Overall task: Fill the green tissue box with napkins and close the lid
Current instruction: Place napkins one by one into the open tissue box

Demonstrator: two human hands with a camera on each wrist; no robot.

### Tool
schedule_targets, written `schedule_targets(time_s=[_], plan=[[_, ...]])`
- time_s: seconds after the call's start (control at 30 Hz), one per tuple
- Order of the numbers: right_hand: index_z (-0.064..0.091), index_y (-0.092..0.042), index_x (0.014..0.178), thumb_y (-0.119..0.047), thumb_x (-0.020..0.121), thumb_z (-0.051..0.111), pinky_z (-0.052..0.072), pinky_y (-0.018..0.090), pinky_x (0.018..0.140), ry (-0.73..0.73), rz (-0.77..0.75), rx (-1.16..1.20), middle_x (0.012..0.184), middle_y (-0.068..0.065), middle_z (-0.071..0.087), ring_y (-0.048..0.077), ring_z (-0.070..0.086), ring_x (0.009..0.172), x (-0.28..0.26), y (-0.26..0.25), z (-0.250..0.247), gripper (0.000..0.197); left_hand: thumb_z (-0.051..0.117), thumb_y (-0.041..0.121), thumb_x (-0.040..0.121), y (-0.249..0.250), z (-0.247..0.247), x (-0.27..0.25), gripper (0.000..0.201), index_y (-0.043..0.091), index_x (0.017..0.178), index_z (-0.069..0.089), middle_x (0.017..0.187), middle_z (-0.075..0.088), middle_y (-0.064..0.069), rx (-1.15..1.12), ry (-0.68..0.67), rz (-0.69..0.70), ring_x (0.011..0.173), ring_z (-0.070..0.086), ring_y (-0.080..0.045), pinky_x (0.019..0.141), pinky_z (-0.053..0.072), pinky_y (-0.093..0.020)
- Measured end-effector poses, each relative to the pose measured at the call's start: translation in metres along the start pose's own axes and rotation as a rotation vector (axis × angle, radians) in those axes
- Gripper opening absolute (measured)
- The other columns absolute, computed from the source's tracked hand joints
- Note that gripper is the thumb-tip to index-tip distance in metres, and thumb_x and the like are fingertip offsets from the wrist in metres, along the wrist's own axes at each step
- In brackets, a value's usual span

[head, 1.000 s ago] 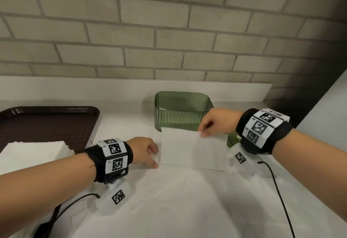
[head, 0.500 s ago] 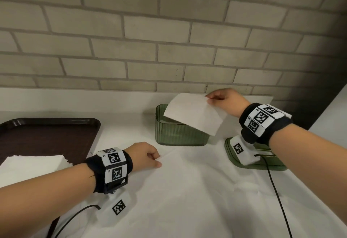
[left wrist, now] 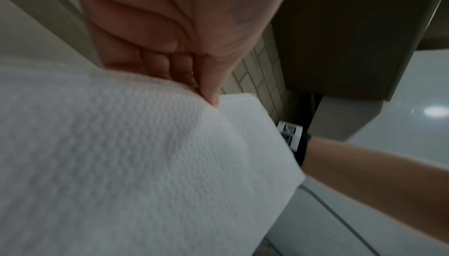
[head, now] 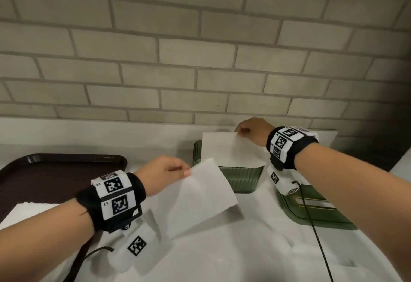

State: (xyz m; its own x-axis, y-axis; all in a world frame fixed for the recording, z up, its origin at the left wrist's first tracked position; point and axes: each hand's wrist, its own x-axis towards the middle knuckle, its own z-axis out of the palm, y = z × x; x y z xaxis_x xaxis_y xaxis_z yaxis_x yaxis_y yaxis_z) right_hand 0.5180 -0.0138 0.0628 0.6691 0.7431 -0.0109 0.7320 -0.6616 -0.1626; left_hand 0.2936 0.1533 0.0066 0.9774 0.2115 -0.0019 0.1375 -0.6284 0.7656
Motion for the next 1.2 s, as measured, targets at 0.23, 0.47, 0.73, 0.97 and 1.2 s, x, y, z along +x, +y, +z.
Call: schedule_targets(time_s=[0.23,0.47,0.73,0.97,1.2], plan=[[0.059,-0.014,0.113,-0.012,0.098,0.042,0.035,0.024,0.089,-0.204,-0.001,-0.123,0.133,0.008,0.054,0.025,0.049,0.121,0.008,-0.015,0.028,0.024,0.050,0.017,0.096,0.015,-0.036,0.029,0.022,0.022,0.077,0.061,0.073,0.061,0.010,-0.120,0.263,0.046,0.066,0.055,0.001,0.064,0.042,-0.010],[0.048,-0.009,0.133,-0.009,0.099,0.037,0.039,0.029,0.096,-0.334,0.056,-0.166,0.136,0.011,0.051,0.027,0.049,0.122,0.007,-0.019,0.038,0.036,0.055,0.019,0.094,0.031,-0.044,0.065,0.018,0.012,0.105,0.067,0.097,0.064,0.001,-0.003,0.286,0.038,0.091,0.057,-0.011,0.071,0.038,-0.007],[0.059,-0.007,0.115,-0.002,0.097,0.033,0.032,0.022,0.076,-0.169,0.091,0.055,0.119,0.013,0.059,0.026,0.055,0.107,-0.007,-0.012,0.025,0.033,0.056,0.021,0.093,0.041,-0.033,0.107,0.025,0.009,0.112,0.067,0.115,0.066,-0.006,0.105,0.221,0.001,0.108,0.059,-0.021,0.084,0.036,-0.020],[0.052,-0.009,0.110,-0.018,0.097,0.034,0.050,0.036,0.068,-0.054,0.364,1.230,0.080,0.016,0.059,0.027,0.058,0.069,-0.018,0.012,-0.001,0.024,0.060,0.019,0.090,0.054,-0.004,0.141,0.027,0.007,0.113,0.067,0.117,0.066,-0.009,0.157,0.154,0.005,0.111,0.058,-0.022,0.076,0.032,-0.012],[0.052,-0.014,0.112,-0.006,0.080,0.071,0.054,0.029,0.070,0.061,0.315,0.914,0.080,0.003,0.061,0.017,0.060,0.073,-0.028,0.036,0.023,0.039,0.054,0.038,0.092,0.062,0.027,0.154,0.037,0.012,0.116,0.063,0.123,0.061,-0.006,0.288,0.045,-0.057,0.114,0.055,-0.022,0.082,0.035,-0.018]])
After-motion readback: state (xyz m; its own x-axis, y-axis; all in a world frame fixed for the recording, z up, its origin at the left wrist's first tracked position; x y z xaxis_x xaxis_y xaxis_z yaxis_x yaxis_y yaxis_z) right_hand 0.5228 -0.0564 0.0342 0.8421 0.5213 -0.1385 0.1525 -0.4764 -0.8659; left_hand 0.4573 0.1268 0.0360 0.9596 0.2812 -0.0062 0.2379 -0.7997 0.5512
